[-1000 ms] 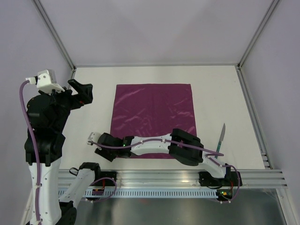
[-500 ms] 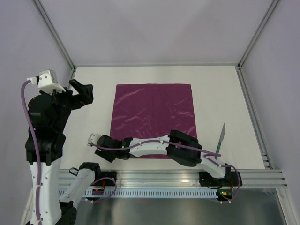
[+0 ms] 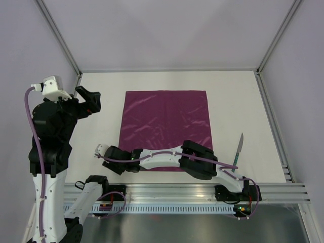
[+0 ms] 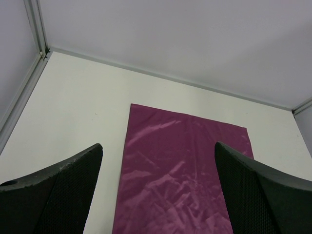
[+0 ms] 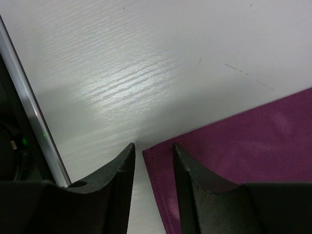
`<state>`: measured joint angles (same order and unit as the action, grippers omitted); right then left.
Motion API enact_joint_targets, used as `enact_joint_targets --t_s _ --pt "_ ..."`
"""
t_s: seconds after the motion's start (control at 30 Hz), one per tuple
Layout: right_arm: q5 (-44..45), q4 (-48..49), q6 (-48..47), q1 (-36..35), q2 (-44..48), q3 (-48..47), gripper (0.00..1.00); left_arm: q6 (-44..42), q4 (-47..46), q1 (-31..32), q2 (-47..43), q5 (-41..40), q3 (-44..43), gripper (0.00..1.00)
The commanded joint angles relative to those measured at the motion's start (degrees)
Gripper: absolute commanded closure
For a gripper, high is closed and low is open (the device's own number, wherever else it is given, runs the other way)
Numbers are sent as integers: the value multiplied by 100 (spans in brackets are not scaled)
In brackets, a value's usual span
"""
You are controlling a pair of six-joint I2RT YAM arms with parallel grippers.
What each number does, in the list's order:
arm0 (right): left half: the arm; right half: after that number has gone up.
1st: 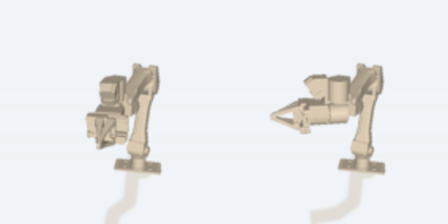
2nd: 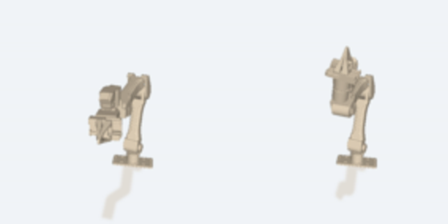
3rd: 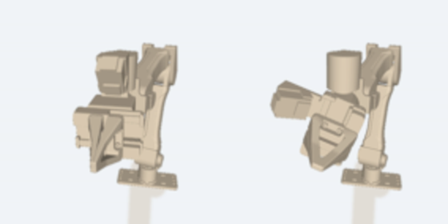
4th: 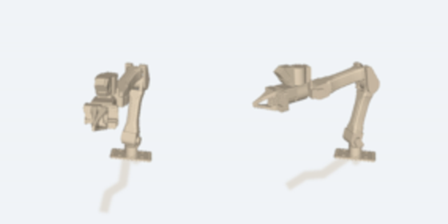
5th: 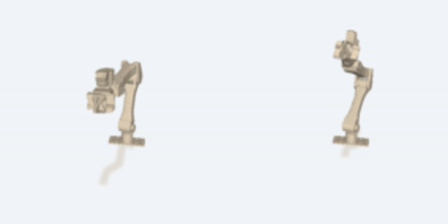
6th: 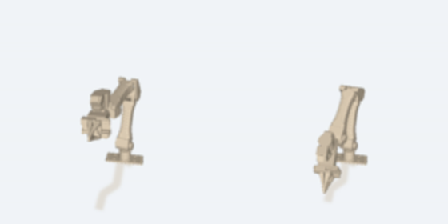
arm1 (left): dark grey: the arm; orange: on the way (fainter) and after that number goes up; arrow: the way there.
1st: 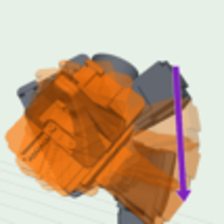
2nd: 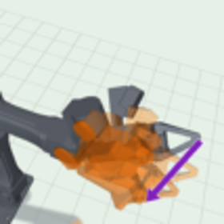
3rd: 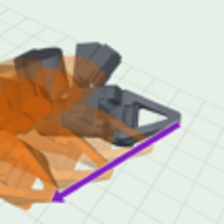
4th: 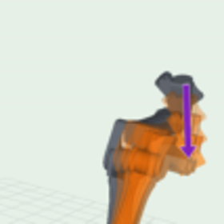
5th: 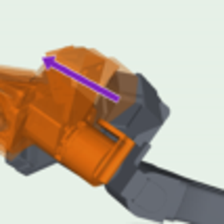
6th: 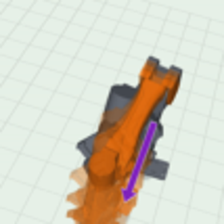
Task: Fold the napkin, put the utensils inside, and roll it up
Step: Fold the napkin
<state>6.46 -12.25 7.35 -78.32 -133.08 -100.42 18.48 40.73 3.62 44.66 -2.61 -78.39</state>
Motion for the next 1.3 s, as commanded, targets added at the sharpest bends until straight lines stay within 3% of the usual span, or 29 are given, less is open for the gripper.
enact_joint_targets --t_s 0.0,0.23,0.4,0.77,1.27 --pt "145 -216 117 -16 -157 -214 59 -204 102 -10 -10 -38 69 0" --pt "180 -348 65 -16 -192 -408 81 -213 93 -10 -10 -99 131 0" --pt "189 -541 38 -16 -166 -689 88 -239 93 -10 -10 -117 122 0" --pt "136 -1016 -41 -16 88 -1436 92 -240 67 -10 7 -187 78 0" --pt "111 -1209 -621 615 985 -1076 100 -108 -135 -10 156 -11 17 0"
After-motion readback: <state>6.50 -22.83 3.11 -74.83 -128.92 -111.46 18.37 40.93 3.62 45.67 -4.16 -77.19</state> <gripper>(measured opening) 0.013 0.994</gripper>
